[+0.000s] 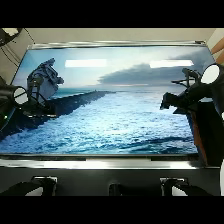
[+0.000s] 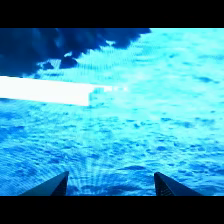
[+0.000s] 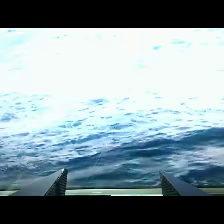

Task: Fold the shirts.

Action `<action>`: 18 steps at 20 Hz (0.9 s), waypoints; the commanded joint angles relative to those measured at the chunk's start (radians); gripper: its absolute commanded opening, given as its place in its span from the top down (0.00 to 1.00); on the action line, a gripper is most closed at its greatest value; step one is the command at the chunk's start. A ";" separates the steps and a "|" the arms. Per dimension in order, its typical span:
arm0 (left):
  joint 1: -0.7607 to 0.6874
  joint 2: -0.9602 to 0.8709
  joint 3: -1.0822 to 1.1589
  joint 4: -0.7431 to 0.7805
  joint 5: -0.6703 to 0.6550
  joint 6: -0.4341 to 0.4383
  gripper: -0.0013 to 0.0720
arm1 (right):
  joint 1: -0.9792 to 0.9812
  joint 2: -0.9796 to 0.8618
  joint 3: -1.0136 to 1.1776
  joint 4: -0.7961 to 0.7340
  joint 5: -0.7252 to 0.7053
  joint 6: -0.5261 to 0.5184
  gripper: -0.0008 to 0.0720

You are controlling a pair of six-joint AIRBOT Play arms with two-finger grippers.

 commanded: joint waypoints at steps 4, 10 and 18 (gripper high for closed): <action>0.000 0.001 0.000 0.000 0.000 0.000 0.12 | 0.000 0.000 0.000 0.000 0.000 0.000 0.04; 0.000 0.001 0.000 0.000 0.000 0.000 0.12 | 0.000 0.000 0.000 0.000 0.000 0.000 0.04; 0.000 -0.003 -0.002 -0.002 0.201 -0.001 0.12 | 0.000 0.000 0.000 0.002 -0.166 0.003 0.04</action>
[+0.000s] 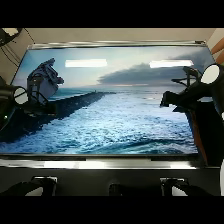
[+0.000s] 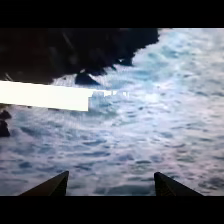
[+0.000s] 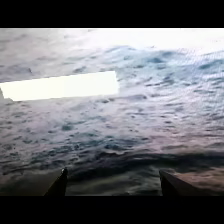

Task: Fold the shirts.

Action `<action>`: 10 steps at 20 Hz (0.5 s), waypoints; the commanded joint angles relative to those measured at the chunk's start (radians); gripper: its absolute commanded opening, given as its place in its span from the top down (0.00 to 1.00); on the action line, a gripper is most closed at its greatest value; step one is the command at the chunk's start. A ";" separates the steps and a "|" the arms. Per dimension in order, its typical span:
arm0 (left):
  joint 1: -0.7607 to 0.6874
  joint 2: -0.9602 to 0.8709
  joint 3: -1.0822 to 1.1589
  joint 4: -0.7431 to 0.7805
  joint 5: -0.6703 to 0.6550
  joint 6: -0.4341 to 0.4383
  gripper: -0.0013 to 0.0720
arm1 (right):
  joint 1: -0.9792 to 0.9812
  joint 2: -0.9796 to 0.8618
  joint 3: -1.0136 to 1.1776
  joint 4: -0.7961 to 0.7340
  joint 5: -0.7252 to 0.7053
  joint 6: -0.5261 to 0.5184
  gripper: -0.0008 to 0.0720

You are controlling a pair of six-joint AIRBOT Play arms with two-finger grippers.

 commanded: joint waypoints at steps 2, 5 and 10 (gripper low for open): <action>0.000 -0.002 -0.001 -0.013 0.234 -0.001 0.12 | 0.000 0.000 0.000 0.005 -0.193 0.000 0.04; 0.000 -0.004 0.000 -0.062 0.404 -0.063 0.12 | 0.000 0.000 0.000 0.010 -0.262 0.000 0.04; 0.089 -0.170 0.183 -0.076 0.751 -0.207 0.38 | 0.000 0.000 0.000 0.010 -0.363 0.000 0.04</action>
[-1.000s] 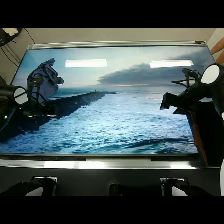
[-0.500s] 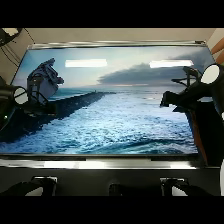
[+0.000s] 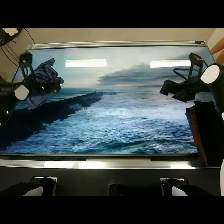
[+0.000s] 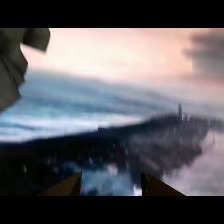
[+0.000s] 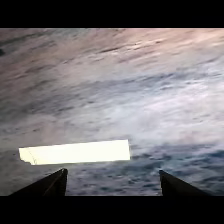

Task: Fold the shirts.

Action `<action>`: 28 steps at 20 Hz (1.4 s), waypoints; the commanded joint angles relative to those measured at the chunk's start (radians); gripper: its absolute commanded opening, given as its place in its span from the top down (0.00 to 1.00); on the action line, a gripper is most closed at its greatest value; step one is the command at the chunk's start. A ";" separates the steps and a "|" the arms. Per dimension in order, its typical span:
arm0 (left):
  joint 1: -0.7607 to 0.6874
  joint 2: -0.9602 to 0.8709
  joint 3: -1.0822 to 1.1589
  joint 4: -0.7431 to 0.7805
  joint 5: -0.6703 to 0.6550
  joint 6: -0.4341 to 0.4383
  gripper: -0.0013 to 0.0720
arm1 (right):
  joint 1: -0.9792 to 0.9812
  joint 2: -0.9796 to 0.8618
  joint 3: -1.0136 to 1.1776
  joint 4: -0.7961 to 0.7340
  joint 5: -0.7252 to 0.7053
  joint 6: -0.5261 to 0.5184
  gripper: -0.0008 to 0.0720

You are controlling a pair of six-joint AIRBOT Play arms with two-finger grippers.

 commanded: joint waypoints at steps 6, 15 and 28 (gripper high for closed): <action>0.303 -0.608 0.813 -0.017 -0.259 -0.218 0.29 | 0.000 0.000 0.000 0.001 -0.106 0.000 0.06; 0.452 -0.747 0.699 -0.274 0.007 -0.186 0.00 | 0.000 0.000 0.000 0.020 -0.074 0.000 0.07; 0.428 -0.889 0.699 -0.312 0.228 -0.259 0.00 | 0.000 0.000 0.000 0.100 0.006 0.000 0.07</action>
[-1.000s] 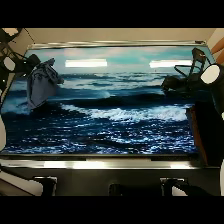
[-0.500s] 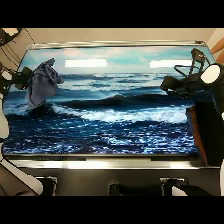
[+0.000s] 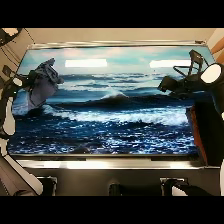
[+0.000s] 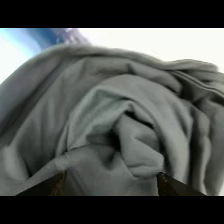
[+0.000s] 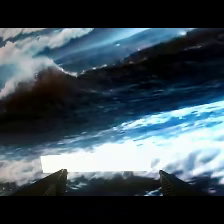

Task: Fold the shirts.

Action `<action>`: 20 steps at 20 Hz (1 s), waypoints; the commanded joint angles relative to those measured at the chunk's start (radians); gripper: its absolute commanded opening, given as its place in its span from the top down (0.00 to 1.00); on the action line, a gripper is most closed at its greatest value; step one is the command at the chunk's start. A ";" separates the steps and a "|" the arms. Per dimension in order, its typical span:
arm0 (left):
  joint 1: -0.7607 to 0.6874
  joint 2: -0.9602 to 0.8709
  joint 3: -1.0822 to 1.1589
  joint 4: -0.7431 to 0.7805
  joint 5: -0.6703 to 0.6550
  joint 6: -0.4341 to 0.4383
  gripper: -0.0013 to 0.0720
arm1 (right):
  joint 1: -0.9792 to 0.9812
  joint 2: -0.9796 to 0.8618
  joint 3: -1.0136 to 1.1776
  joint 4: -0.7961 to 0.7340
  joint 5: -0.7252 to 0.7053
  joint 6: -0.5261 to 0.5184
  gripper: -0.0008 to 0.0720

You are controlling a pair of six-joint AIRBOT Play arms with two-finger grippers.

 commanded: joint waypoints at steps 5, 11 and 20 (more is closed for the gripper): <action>-0.001 -0.035 0.000 -0.003 0.033 -0.131 0.54 | 0.000 0.000 0.000 0.076 0.061 0.000 0.06; 0.018 0.008 0.000 -0.270 -0.116 0.074 0.95 | 0.000 0.000 0.000 0.082 -0.002 -0.005 0.06; -0.124 0.668 0.006 -0.277 -0.277 0.591 0.95 | 0.000 0.142 0.113 0.065 0.024 -0.111 0.07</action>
